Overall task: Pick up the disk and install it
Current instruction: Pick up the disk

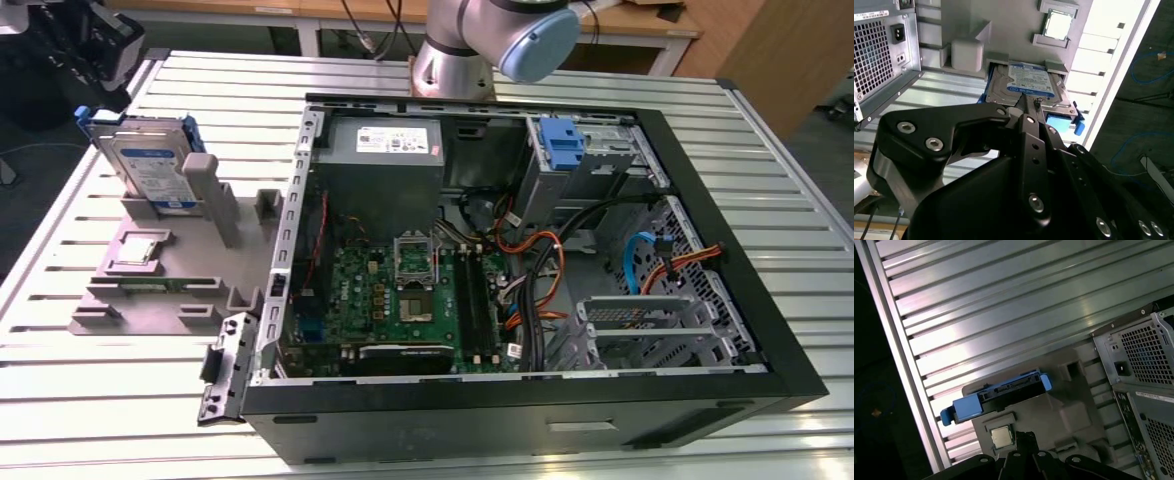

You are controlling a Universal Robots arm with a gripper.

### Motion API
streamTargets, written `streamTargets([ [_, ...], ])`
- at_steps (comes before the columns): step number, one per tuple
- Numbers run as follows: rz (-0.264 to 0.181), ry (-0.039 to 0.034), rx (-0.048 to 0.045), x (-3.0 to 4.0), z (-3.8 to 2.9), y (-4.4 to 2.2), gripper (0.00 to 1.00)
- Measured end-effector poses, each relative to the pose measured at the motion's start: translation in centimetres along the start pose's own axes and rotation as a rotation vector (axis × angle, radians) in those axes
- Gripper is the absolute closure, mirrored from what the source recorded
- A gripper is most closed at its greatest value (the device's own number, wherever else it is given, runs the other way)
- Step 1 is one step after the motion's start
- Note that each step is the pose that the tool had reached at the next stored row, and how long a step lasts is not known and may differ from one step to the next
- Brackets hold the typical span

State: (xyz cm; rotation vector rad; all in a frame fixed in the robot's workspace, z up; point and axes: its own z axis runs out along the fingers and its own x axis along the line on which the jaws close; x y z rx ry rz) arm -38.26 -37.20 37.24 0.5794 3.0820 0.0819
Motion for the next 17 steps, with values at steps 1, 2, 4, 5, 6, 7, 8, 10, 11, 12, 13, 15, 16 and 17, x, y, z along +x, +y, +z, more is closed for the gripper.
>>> streamTargets([
  [1,0.0,0.0001,0.0,0.02,0.0,-0.01,0.9],
  [2,0.0,0.0,0.0,0.04,0.0,-0.02,0.9],
  [4,0.0,0.0,-0.0001,0.06,0.0,-0.02,0.9],
  [5,0.003,-0.0001,-0.0001,0.06,0.0,-0.02,0.9],
  [6,0.015,-0.0009,-0.0002,0.06,0.0,-0.02,0.9],
  [7,0.032,-0.0017,-0.0002,0.06,0.01,-0.02,0.9],
  [8,0.05,-0.0026,-0.0003,0.06,0.01,-0.02,0.9],
  [10,0.086,-0.0045,-0.0005,0.07,0.03,-0.02,0.9],
  [11,0.104,-0.0055,-0.0005,0.06,0.03,-0.02,0.9],
  [12,0.123,-0.0064,-0.0006,0.07,0.04,-0.02,0.9],
  [13,0.139,-0.0073,-0.0008,0.06,0.05,-0.02,0.9],
  [15,0.17,-0.0086,-0.0008,0.06,0.05,-0.02,0.9],
  [16,0.175,-0.0078,-0.0004,0.05,0.06,-0.01,0.9],
  [17,0.179,-0.006,0.0007,0.03,0.05,-0.01,0.9],
])
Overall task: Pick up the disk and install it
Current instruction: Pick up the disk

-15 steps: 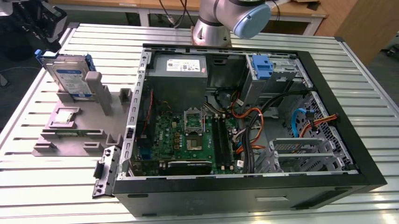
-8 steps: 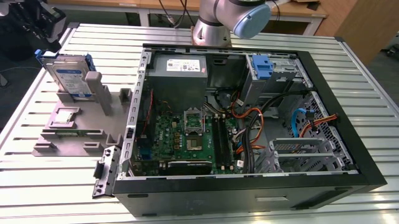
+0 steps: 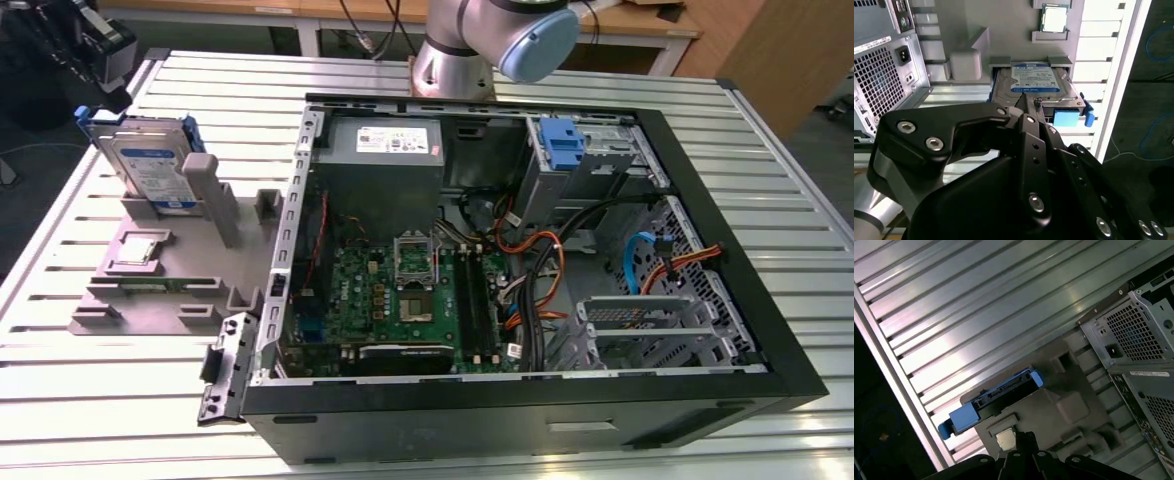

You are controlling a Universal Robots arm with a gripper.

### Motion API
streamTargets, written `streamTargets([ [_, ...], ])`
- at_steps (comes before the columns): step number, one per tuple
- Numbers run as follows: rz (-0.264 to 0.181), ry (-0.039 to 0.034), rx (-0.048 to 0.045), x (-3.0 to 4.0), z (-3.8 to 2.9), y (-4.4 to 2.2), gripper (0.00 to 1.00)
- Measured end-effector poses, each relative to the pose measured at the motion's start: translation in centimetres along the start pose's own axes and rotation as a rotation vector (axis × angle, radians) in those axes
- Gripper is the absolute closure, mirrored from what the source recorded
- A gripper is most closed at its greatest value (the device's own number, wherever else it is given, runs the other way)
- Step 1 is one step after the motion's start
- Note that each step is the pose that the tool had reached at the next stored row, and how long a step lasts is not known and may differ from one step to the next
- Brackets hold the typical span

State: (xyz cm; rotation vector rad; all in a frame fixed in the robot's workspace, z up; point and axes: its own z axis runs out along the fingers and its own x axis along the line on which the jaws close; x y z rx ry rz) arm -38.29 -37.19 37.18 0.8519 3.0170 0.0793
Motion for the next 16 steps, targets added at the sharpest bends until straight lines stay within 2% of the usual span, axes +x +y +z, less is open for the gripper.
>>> streamTargets([
  [2,0.011,0.0036,0.0025,0.0,0.0,0.01,0.9],
  [5,0.053,0.0045,0.0038,0.0,0.0,0.01,0.9],
  [12,0.179,-0.0013,0.003,-0.01,0.18,0.0,0.9],
  [16,0.241,-0.0021,0.0039,-0.01,0.32,0.0,0.9],
])
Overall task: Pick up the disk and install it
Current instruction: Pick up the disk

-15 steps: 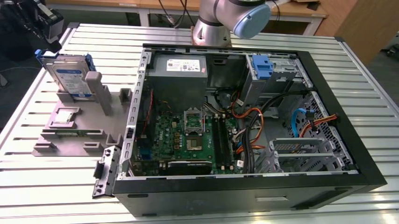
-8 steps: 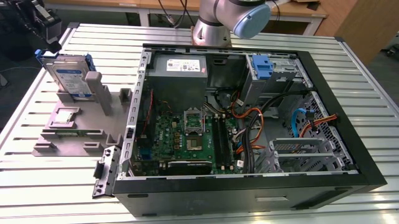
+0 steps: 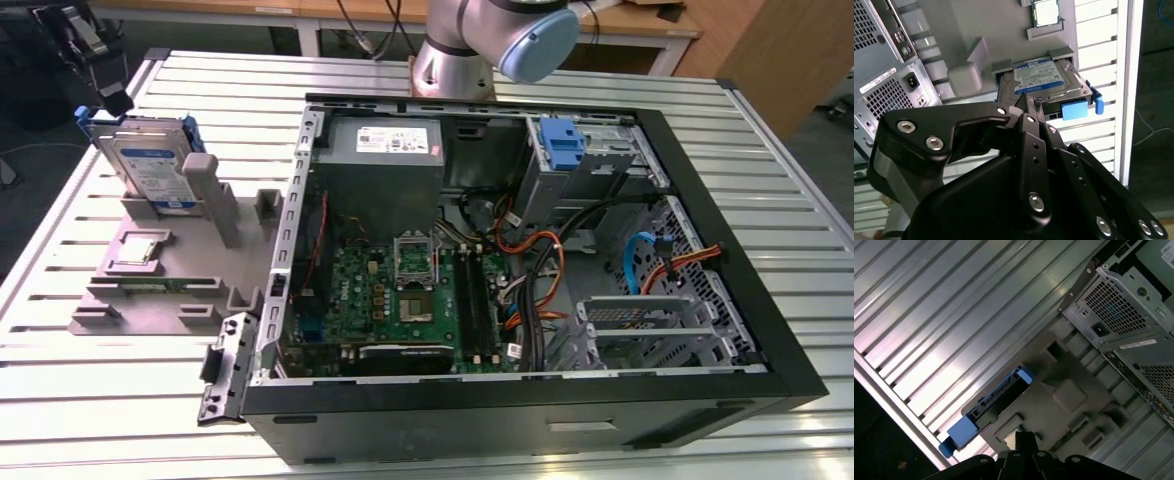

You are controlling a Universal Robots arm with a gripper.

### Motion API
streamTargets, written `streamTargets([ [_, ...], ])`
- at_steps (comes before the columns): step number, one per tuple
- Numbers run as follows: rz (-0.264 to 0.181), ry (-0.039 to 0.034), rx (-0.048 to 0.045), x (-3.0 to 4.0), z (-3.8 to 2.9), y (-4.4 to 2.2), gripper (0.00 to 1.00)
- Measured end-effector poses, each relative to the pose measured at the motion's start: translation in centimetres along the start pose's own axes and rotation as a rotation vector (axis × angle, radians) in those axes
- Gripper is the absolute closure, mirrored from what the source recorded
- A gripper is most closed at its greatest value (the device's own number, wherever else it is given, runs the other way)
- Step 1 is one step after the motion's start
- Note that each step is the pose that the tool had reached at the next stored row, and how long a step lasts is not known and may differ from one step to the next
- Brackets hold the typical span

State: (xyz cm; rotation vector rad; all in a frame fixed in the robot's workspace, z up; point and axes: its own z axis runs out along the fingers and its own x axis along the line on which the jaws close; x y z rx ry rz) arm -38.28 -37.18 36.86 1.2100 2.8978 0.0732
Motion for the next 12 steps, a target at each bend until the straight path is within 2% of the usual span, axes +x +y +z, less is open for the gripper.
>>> streamTargets([
  [3,0.032,0.0005,0.0015,0.0,0.08,0.0,0.9],
  [12,0.034,0.0038,0.0043,0.47,0.12,-0.43,0.9],
])
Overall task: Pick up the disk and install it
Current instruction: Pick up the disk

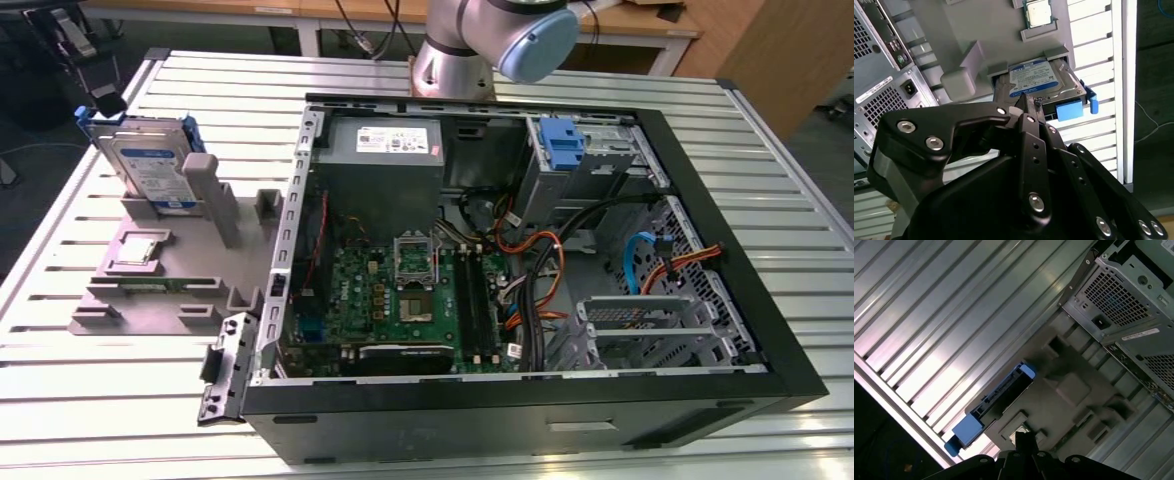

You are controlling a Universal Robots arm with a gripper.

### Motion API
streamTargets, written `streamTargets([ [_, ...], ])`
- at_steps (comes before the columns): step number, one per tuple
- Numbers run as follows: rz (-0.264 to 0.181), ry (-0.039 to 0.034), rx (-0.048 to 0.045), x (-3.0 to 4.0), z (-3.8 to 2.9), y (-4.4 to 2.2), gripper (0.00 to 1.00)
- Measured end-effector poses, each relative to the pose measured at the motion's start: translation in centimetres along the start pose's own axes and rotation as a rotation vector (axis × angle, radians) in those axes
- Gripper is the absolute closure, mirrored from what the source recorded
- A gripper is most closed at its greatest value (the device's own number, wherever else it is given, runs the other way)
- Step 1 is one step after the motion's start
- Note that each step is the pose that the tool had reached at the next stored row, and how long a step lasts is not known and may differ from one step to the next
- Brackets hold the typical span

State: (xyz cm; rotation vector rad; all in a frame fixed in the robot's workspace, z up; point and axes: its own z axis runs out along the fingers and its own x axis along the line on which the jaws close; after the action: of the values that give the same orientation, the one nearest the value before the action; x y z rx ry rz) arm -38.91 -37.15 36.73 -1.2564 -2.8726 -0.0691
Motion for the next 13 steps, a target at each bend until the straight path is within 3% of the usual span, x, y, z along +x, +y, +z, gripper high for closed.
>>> streamTargets([
  [3,0.028,-0.001,-0.0006,0.13,0.05,-0.1,0.9],
  [13,0.201,-0.0077,-0.0045,0.17,0.24,-0.15,0.9],
])
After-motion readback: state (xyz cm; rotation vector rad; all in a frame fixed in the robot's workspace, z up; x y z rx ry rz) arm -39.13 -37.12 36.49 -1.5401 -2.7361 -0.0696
